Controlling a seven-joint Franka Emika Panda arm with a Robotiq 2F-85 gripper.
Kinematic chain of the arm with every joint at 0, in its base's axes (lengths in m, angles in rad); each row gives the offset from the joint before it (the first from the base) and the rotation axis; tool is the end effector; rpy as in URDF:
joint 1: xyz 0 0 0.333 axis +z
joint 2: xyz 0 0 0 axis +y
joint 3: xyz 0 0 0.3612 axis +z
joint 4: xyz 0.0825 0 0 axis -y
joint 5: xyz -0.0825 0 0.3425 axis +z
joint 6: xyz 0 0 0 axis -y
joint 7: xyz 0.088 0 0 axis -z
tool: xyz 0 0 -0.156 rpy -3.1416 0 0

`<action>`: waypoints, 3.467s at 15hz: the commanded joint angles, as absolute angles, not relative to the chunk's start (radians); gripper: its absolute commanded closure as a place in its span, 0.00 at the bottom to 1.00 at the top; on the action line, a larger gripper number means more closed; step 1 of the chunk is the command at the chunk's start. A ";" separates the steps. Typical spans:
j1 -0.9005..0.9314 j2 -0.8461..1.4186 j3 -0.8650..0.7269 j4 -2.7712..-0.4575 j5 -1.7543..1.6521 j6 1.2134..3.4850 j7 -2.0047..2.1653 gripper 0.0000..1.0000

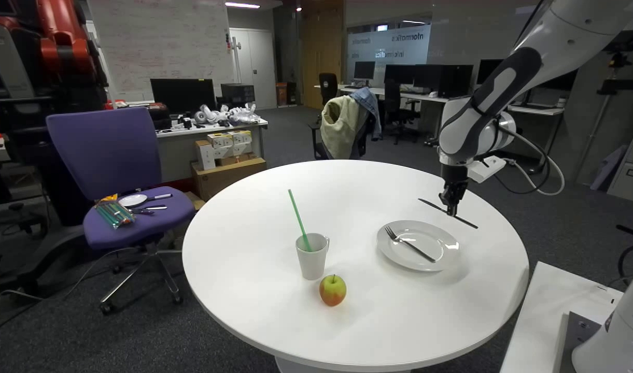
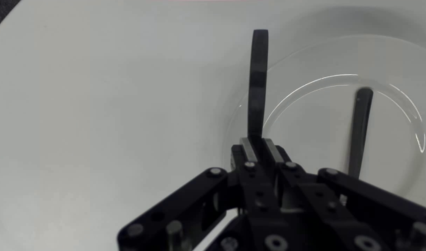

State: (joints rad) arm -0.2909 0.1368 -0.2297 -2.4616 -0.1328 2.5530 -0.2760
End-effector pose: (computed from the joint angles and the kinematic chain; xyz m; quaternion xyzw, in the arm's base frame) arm 0.3975 -0.2311 0.2710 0.9963 -0.0654 -0.0398 0.0388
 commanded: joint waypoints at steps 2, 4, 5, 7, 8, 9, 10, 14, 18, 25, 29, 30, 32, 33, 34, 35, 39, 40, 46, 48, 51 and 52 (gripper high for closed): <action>-0.231 0.258 -0.169 -2.384 -0.065 2.591 -0.243 0.98; -0.210 0.307 -0.129 -2.335 -0.026 2.578 -0.239 0.98; -0.200 0.355 -0.104 -2.294 -0.006 2.574 -0.239 0.98; -0.178 0.437 -0.073 -2.218 0.000 2.566 -0.220 0.98; -0.164 0.475 -0.061 -2.182 -0.004 2.562 -0.205 0.98; -0.159 0.508 -0.054 -2.149 -0.007 2.562 -0.201 0.98; -0.155 0.528 -0.051 -2.125 -0.011 2.559 -0.197 0.98; -0.173 0.483 -0.064 -2.114 -0.016 2.562 -0.209 0.98; -0.202 0.435 -0.077 -2.137 -0.011 2.565 -0.226 0.98; -0.219 0.339 -0.110 -2.182 -0.021 2.536 -0.213 0.98; -0.221 0.350 -0.141 -2.179 -0.034 2.473 -0.206 0.98; -0.225 0.352 -0.146 -2.180 -0.032 2.453 -0.212 0.98; -0.226 0.368 -0.158 -2.174 -0.034 2.416 -0.208 0.98; -0.226 0.373 -0.163 -2.176 -0.037 2.407 -0.206 0.98; -0.225 0.387 -0.165 -2.170 -0.037 2.399 -0.200 0.98; -0.225 0.393 -0.168 -2.171 -0.039 2.397 -0.198 0.98; -0.216 0.437 -0.172 -2.173 -0.057 2.428 -0.179 0.98; -0.212 0.451 -0.173 -2.173 -0.064 2.436 -0.173 0.98; -0.181 0.506 -0.172 -2.155 -0.111 2.454 -0.134 0.98; -0.169 0.508 -0.173 -2.153 -0.122 2.454 -0.122 0.98; -0.159 0.499 -0.179 -2.161 -0.150 2.455 -0.115 0.98; -0.157 0.497 -0.179 -2.164 -0.156 2.456 -0.112 0.98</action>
